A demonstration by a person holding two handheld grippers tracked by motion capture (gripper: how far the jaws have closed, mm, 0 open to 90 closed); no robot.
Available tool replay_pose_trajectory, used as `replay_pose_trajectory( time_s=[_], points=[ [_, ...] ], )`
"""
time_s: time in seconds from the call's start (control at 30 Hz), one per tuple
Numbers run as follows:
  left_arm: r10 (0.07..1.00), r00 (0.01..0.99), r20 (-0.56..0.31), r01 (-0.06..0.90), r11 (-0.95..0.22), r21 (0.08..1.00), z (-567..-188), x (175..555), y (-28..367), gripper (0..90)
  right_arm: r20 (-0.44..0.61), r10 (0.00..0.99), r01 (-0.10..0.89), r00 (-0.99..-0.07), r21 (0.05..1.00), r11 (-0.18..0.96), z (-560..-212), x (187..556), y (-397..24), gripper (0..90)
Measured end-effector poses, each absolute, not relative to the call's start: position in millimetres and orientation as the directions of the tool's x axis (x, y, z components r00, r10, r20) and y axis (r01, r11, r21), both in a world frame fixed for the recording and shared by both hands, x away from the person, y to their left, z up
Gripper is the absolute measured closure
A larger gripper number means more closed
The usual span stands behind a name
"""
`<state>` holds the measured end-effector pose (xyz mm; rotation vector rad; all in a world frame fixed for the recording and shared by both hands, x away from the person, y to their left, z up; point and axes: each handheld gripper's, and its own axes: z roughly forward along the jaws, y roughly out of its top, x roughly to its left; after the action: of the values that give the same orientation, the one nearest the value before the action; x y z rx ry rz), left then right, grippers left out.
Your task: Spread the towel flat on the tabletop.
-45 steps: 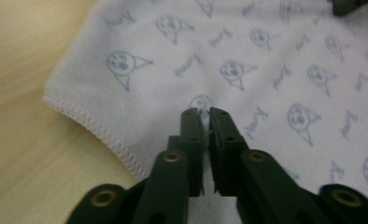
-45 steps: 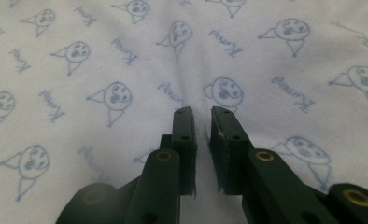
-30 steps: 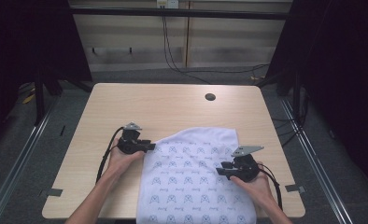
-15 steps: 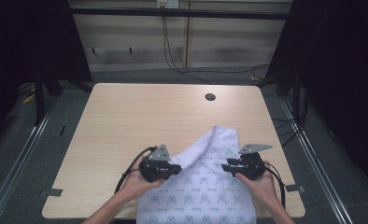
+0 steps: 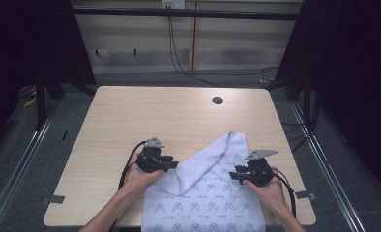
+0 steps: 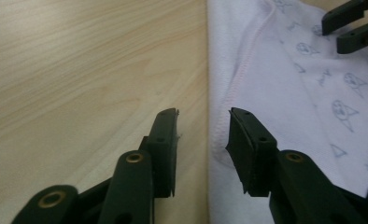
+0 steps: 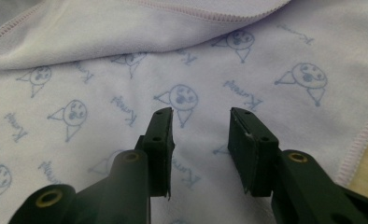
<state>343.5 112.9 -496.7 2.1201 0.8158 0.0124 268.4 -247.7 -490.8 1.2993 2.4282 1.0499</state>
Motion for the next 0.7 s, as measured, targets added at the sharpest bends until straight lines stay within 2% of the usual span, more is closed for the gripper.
replay_pose_trajectory(
  time_s=[0.2, 0.27, 0.33, 0.37, 0.4, 0.7],
  points=[
    [0.509, 0.813, -0.283, 0.538, -0.469, 0.7, -501.4, 339.3, 103.1, 59.8, 0.155, 0.786, 0.651, -0.599, 0.666, 0.365, -491.9, 269.1, -248.2, 60.2],
    [0.51, 0.811, -0.286, 0.538, -0.461, 0.706, -504.5, 338.9, 100.6, 63.8, 0.156, 0.781, 0.651, -0.604, 0.663, 0.37, -491.9, 268.8, -247.3, 59.5],
    [0.496, 0.827, -0.266, 0.515, -0.474, 0.714, -505.0, 337.3, 97.8, 75.4, 0.152, 0.783, 0.652, -0.603, 0.66, 0.374, -491.6, 268.4, -246.9, 59.5],
    [0.492, 0.834, -0.25, 0.501, -0.487, 0.715, -504.3, 336.0, 97.1, 75.4, 0.152, 0.783, 0.652, -0.603, 0.66, 0.374, -491.6, 268.4, -246.9, 59.5],
    [0.493, 0.838, -0.234, 0.488, -0.484, 0.726, -500.8, 334.3, 97.9, 82.6, 0.157, 0.786, 0.658, -0.598, 0.655, 0.371, -491.6, 267.8, -246.5, 59.4],
    [0.484, 0.84, -0.247, 0.475, -0.431, 0.767, -483.0, 340.8, 109.3, 82.7, 0.15, 0.786, 0.66, -0.6, 0.649, 0.38, -494.1, 269.3, -245.5, 55.3]
  ],
)
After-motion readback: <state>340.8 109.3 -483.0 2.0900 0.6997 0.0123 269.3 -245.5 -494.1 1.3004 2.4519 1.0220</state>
